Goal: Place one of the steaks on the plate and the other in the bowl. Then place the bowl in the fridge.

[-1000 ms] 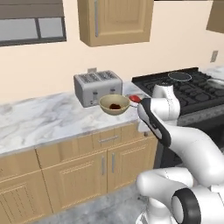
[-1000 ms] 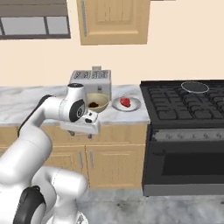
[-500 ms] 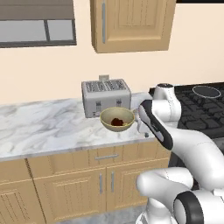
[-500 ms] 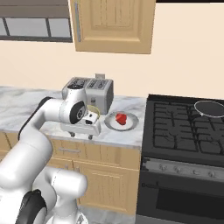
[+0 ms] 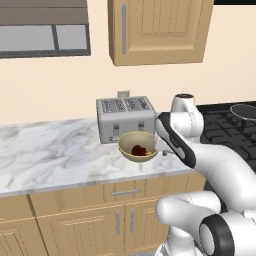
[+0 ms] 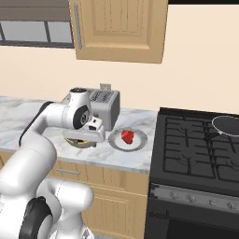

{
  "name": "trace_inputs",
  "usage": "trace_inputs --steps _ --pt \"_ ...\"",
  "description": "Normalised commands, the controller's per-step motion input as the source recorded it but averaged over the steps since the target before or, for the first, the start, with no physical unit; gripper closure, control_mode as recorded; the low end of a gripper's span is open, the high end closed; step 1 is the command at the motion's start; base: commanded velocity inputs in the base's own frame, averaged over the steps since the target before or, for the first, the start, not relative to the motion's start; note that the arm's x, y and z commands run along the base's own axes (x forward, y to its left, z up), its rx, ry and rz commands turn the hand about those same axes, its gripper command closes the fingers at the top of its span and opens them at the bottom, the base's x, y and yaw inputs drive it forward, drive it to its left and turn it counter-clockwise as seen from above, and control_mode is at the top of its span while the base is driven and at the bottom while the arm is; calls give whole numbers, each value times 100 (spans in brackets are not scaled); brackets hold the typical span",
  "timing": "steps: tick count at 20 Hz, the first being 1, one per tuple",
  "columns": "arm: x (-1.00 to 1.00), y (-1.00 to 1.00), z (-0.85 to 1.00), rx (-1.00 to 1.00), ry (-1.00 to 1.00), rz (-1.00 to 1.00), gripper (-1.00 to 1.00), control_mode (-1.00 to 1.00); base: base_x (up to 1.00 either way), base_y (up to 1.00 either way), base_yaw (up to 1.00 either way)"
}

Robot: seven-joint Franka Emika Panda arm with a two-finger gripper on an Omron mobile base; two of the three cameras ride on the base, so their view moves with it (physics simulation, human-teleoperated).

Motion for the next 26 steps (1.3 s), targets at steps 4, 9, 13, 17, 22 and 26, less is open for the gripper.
trace_inputs --steps 4,9,13,17,22,26 --pt "68 0 -1 0 -7 0 -100 -100 0 0 0" --pt "100 7 -2 1 -8 -7 -100 -100 0 0 0" --pt "93 -18 7 2 4 -1 -100 -100 0 0 0" --pt "79 -27 -4 2 3 0 -100 -100 0 0 0" --pt "29 3 -42 0 -4 0 -100 -100 0 0 0" --pt "1 14 -52 0 0 0 -100 -100 0 0 0"
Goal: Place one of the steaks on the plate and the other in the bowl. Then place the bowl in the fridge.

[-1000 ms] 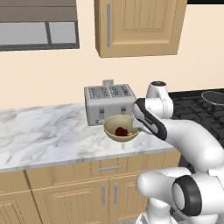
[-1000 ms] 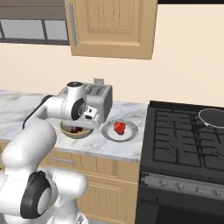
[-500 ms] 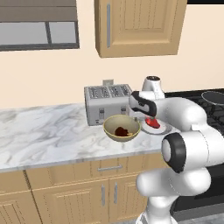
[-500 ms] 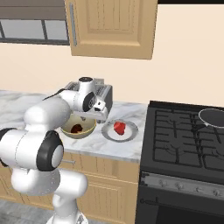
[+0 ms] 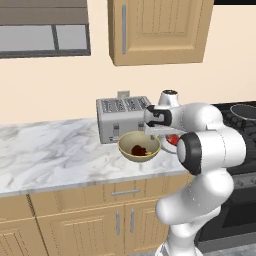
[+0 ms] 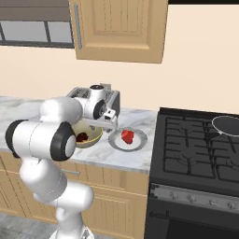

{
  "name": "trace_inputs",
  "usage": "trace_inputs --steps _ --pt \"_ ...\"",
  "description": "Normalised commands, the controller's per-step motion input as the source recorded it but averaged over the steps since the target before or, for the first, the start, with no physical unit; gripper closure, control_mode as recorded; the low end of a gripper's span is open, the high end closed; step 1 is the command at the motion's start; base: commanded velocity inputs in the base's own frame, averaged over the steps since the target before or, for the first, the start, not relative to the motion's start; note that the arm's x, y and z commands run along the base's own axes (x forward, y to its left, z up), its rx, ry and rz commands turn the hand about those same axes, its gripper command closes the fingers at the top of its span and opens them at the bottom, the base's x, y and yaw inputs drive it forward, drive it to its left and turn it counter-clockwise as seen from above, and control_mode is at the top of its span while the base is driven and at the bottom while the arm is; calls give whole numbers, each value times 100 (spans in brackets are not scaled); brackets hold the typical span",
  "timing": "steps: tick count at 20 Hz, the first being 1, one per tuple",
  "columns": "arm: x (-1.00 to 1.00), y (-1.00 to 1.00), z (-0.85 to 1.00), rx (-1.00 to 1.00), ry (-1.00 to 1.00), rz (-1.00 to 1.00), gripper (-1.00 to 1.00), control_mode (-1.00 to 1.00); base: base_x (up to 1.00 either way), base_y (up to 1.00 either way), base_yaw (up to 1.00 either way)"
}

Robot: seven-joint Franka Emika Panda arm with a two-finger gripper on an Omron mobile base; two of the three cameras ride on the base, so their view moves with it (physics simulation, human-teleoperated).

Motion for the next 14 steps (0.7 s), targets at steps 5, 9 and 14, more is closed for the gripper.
trace_inputs --steps 5,9,14 --pt "9 3 -27 0 0 0 -100 -100 0 0 0" --pt "15 0 -20 0 0 0 -100 -100 0 0 0" --pt "9 9 -23 0 1 0 -100 -100 0 0 0"
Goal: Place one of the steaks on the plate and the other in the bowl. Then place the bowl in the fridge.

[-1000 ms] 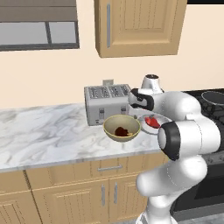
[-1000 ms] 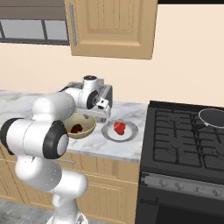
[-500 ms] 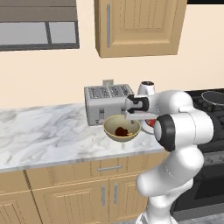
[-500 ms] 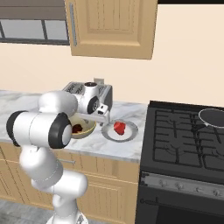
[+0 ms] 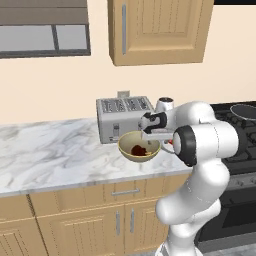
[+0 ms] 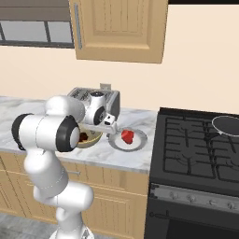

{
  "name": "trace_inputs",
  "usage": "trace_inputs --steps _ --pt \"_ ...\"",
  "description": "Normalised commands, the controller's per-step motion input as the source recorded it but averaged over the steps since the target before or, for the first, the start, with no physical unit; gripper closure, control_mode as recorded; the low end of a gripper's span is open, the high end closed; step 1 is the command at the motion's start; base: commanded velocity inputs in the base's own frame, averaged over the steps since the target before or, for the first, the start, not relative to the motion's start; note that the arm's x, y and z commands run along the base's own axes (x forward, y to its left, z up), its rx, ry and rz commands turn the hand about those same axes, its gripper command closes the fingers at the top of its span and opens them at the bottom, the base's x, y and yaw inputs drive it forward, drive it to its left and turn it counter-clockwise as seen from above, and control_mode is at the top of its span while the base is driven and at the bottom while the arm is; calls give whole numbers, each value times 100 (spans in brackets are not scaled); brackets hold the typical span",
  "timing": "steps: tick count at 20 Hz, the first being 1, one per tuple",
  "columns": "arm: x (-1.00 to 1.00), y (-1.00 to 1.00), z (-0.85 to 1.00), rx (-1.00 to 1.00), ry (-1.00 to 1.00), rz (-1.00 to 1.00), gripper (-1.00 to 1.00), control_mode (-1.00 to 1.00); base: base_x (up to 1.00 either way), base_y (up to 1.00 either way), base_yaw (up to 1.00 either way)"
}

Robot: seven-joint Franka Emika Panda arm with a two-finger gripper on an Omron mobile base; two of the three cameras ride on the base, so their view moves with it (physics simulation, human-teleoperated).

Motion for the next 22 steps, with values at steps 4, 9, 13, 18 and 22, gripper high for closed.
trace_inputs --steps 4,9,13,18,22 --pt "18 2 -21 0 9 -2 -100 -100 0 0 0" --pt "9 0 -5 5 7 -1 -100 -100 0 0 0" --pt "0 16 -6 0 0 0 -100 -100 0 0 0" --pt "0 21 -7 0 0 0 100 -100 0 0 0" --pt "0 18 -4 0 0 0 100 -100 0 0 0"
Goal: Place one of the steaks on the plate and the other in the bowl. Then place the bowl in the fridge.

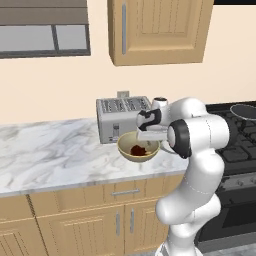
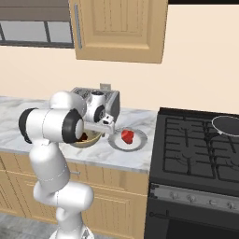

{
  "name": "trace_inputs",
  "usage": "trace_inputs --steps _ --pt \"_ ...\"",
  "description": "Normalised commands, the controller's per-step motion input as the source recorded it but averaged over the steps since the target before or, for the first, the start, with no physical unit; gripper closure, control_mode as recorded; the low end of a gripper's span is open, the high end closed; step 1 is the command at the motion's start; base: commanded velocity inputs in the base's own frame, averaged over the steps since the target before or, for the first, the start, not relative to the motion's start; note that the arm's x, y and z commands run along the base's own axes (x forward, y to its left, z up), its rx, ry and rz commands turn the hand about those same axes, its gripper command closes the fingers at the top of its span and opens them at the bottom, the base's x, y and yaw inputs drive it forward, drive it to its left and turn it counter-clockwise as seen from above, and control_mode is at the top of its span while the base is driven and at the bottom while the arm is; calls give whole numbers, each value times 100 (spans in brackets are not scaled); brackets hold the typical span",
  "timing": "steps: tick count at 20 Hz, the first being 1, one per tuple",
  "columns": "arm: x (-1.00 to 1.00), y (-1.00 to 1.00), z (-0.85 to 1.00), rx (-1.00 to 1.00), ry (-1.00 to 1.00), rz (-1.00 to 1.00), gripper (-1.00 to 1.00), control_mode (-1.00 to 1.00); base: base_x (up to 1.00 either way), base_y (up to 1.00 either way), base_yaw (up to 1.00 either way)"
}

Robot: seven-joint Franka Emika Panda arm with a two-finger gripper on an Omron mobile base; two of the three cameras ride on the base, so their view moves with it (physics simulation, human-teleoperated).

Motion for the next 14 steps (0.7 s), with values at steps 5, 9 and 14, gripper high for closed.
trace_inputs --steps 5,9,14 --pt "-2 6 -2 1 0 0 100 -100 0 0 0" --pt "-50 5 25 9 -1 -2 100 -100 0 0 0" --pt "-67 5 84 23 0 -4 100 -100 0 0 0"
